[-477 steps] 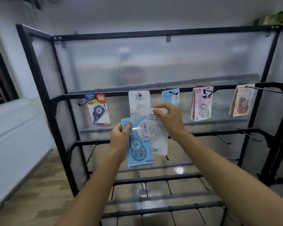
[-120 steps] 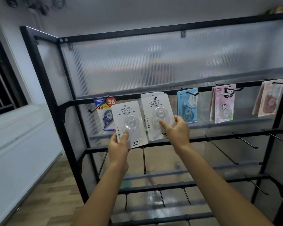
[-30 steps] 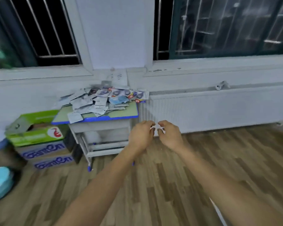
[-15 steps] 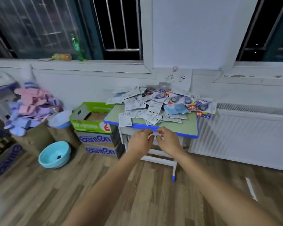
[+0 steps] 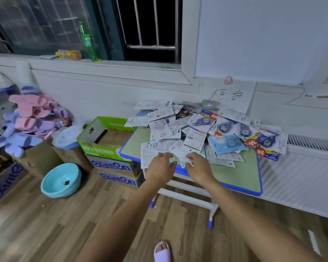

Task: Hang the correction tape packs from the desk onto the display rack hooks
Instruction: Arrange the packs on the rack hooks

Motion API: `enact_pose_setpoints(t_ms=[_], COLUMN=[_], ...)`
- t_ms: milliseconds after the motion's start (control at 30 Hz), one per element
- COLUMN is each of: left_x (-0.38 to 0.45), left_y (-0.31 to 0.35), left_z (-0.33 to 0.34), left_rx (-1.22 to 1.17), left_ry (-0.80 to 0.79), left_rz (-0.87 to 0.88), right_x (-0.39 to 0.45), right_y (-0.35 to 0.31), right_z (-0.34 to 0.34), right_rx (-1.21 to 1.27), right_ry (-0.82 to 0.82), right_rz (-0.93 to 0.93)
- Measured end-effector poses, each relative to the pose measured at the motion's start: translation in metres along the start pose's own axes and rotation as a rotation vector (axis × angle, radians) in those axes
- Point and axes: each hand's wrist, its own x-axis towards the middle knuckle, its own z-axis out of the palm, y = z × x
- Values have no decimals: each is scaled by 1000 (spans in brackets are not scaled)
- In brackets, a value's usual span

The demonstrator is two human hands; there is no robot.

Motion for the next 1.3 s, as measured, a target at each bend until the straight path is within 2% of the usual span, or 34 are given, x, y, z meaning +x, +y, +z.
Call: enact_pose_setpoints(t_ms=[367, 733, 933, 1133, 1300], left_x=[164, 258, 303, 319, 329], left_y=[-7, 60, 103, 115, 122], left_z=[-1, 45, 73, 91, 93], left_rx=[32, 8, 91, 217, 221], left_ry=[-151, -168, -120, -146, -139], left_rz=[85, 93, 57, -32, -47], right_x=[135, 222, 266, 297, 311], right_y=[17, 88, 127, 153, 163], right_z=[-8, -87, -128, -136, -134], right_rx=[19, 9, -113, -304, -359], right_ry=[123, 399, 288, 199, 108], right_rz=[215, 348, 353, 276, 327])
